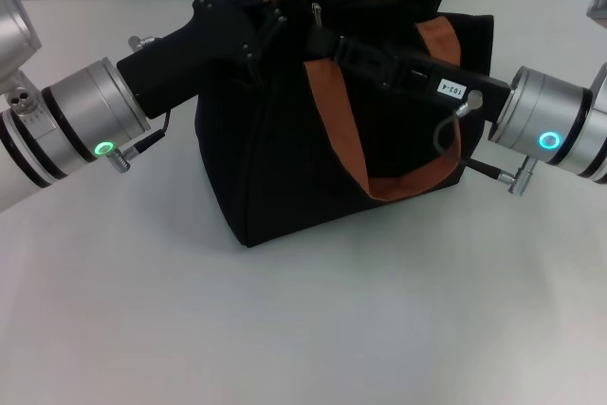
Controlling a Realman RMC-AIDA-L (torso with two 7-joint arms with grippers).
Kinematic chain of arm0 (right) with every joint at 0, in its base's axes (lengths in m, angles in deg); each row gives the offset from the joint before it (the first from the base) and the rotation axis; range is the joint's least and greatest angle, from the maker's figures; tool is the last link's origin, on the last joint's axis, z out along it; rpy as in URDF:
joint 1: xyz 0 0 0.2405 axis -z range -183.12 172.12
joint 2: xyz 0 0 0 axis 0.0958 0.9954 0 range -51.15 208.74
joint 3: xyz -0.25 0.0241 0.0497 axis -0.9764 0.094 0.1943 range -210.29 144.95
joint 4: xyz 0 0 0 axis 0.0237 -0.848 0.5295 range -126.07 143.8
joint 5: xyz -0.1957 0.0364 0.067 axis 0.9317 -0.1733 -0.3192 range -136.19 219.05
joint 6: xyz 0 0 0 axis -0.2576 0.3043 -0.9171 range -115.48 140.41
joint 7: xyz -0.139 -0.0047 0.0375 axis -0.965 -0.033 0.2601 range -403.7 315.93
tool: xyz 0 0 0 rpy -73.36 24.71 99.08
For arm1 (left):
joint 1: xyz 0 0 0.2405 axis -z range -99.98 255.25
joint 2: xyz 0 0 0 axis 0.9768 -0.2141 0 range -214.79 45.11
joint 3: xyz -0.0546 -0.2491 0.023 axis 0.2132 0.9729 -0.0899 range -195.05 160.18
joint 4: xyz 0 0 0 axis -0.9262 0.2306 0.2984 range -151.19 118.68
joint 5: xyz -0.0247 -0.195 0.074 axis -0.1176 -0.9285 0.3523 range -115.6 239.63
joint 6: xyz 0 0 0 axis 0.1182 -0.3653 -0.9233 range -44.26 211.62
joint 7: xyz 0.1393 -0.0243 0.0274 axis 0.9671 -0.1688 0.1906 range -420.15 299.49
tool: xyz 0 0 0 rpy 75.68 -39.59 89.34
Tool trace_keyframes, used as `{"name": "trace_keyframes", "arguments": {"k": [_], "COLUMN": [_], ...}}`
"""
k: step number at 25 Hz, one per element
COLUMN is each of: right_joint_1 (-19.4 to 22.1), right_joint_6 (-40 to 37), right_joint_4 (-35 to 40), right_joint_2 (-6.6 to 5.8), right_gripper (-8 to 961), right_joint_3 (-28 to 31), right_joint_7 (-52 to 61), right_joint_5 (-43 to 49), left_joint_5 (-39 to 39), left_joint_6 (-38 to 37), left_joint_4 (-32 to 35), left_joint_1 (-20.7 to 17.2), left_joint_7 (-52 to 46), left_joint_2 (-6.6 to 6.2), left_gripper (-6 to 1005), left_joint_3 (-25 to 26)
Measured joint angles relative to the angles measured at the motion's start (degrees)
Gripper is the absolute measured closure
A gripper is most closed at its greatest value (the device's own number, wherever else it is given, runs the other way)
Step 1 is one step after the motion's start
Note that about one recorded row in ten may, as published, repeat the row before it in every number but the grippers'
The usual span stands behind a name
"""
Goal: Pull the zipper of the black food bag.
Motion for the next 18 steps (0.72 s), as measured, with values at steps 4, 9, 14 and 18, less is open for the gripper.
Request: {"name": "trace_keyframes", "arguments": {"k": [4,9,14,18], "right_joint_1": [0.00,-0.27,-0.55,-0.61], "right_joint_6": [-0.05,-0.77,-0.93,-0.95], "right_joint_4": [0.00,-0.02,-0.23,-0.31], "right_joint_2": [0.00,0.00,0.00,0.00], "right_gripper": [620,621,623,625], "right_joint_3": [0.04,0.10,0.28,0.58], "right_joint_7": [0.03,0.06,0.08,0.08], "right_joint_5": [-0.18,-0.25,-0.28,-0.31], "left_joint_5": [0.00,-0.05,-0.09,-0.09], "left_joint_6": [0.00,0.13,0.23,0.25], "left_joint_4": [0.00,0.00,0.00,0.00], "left_joint_1": [0.03,0.04,-0.06,-0.19], "left_joint_7": [0.01,0.04,0.05,0.05], "left_joint_2": [0.00,0.00,0.00,0.00], "left_gripper": [977,977,977,977], "left_joint_3": [0.02,0.03,0.03,0.03]}}
